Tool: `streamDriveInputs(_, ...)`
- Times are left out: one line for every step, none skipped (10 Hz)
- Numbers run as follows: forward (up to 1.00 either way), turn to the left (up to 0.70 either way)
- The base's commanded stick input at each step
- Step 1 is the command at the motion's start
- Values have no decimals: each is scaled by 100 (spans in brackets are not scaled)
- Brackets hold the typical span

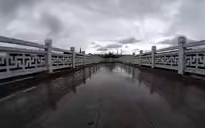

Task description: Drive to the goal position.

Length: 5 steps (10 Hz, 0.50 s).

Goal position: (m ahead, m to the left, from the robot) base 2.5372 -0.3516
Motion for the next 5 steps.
streamDriveInputs(45, 0)
streamDriveInputs(45, 0)
streamDriveInputs(45, 0)
streamDriveInputs(45, 0)
streamDriveInputs(45, 0)
